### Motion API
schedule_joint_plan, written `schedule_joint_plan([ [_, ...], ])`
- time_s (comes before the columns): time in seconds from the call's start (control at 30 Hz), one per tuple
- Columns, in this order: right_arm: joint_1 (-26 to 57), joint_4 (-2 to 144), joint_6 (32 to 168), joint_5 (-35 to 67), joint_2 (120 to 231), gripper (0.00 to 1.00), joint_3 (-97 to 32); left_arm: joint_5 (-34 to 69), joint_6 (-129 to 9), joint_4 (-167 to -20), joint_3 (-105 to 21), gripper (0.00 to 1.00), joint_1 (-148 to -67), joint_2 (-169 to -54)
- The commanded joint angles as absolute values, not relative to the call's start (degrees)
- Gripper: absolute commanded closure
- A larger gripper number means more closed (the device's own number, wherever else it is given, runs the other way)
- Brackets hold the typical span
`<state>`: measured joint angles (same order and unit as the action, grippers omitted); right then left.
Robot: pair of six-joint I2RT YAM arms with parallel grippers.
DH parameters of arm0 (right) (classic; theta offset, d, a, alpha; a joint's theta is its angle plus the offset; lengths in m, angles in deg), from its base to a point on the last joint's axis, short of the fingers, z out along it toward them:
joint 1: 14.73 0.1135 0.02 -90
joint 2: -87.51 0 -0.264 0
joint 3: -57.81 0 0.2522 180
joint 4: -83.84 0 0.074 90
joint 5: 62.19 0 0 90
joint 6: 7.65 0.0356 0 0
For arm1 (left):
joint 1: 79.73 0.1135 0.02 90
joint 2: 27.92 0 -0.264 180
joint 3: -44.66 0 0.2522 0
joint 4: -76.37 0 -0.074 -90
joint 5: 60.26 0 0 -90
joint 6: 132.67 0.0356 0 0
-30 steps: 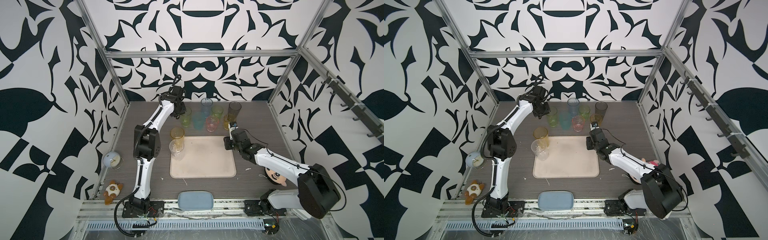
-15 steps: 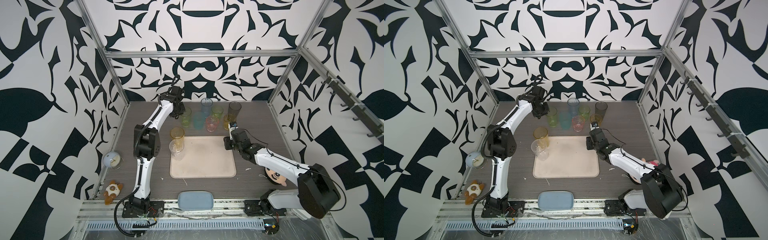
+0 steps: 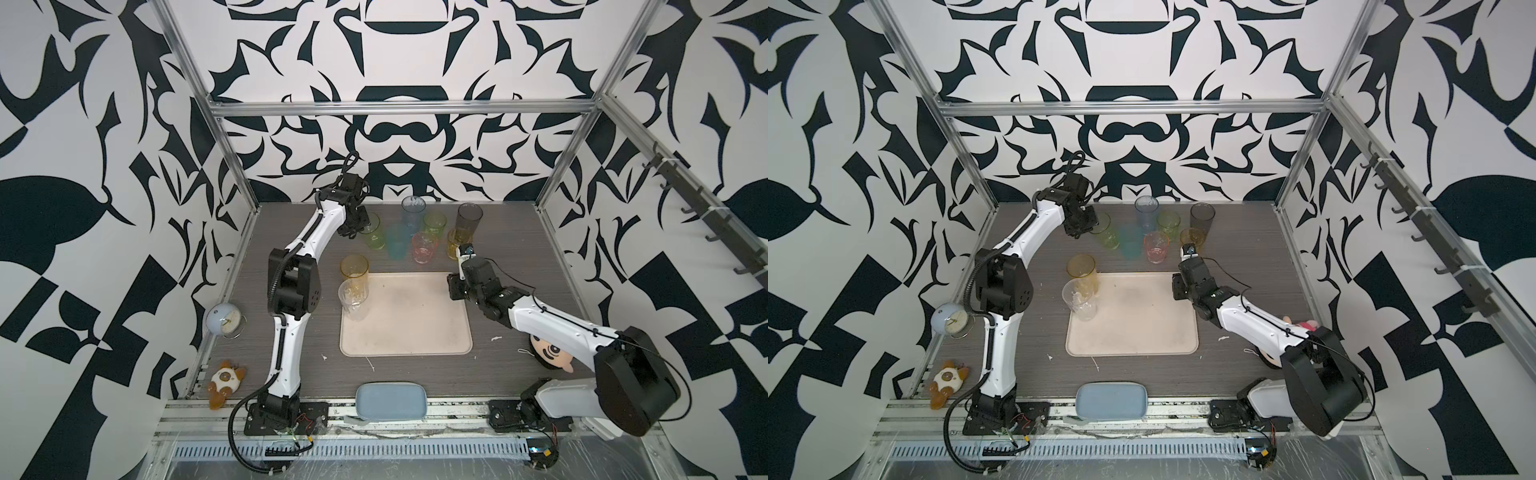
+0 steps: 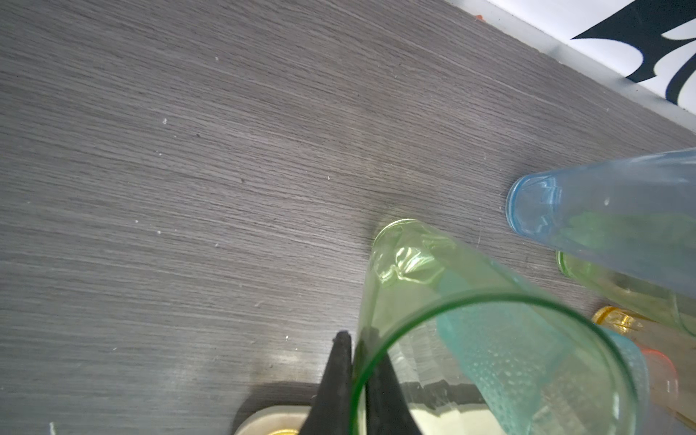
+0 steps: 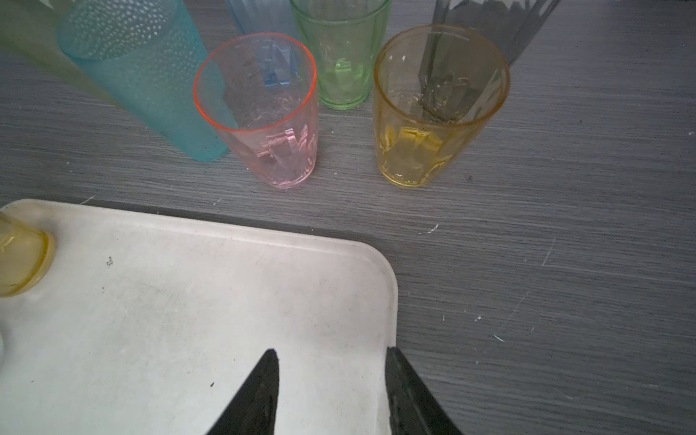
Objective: Place the glasses into the tray
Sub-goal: Pick up the glass from the top-center of the table.
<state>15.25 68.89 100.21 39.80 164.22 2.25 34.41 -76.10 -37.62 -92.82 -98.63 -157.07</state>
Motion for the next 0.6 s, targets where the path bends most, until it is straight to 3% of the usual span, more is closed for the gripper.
schedule_joint_plan([
  [0.0, 15.4, 70.2, 100.0, 39.8, 164.1, 0.51, 1.7, 34.4, -76.2, -36.6, -90.8, 0.97, -97.8, -153.1],
  [0.57, 15.4, 70.2, 100.0, 40.2, 164.4, 0.51, 1.8, 35.3, -75.1, -35.7, -79.1, 0.99, -93.3, -134.2],
])
